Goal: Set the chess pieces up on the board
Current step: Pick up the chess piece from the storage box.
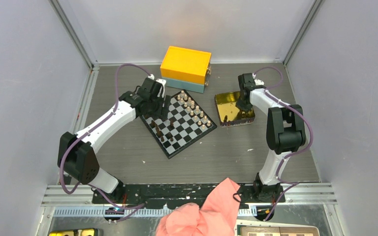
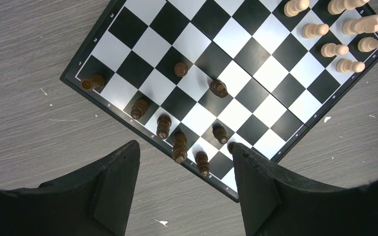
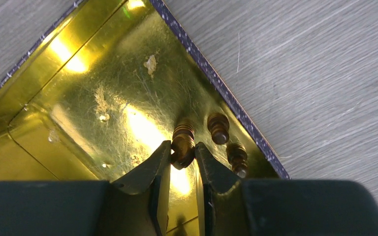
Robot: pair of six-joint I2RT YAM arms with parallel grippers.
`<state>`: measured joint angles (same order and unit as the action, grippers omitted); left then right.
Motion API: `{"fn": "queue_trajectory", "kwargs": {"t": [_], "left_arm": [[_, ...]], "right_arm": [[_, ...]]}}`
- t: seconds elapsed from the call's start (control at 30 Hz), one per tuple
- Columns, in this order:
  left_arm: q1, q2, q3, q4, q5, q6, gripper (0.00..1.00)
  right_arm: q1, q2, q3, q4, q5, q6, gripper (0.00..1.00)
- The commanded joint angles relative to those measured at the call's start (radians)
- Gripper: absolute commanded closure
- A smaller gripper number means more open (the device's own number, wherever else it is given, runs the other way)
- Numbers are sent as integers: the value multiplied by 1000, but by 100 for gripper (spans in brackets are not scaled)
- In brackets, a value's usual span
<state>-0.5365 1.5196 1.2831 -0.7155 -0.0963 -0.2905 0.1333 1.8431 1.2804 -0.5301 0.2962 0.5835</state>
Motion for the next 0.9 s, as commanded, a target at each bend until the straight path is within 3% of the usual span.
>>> {"fn": "queue_trajectory", "kwargs": {"t": [0.0,0.57,0.73,0.87], "left_arm": [[-5,-57,-13,26,-6,-22,31],[-6,-79,-39,31,-2,-41,31],[-6,-75,-37,30,-6,-42,31],[-6,-76,-33,31,-19,-42,31]], "right_arm": [[-5,-79,-52,108,-38,57,99],[-6,-133,-155,319,-125,69,99],[12,-169,-139,329,-145,20,99],[74,-189,-46,216,-129,-64,99]]}}
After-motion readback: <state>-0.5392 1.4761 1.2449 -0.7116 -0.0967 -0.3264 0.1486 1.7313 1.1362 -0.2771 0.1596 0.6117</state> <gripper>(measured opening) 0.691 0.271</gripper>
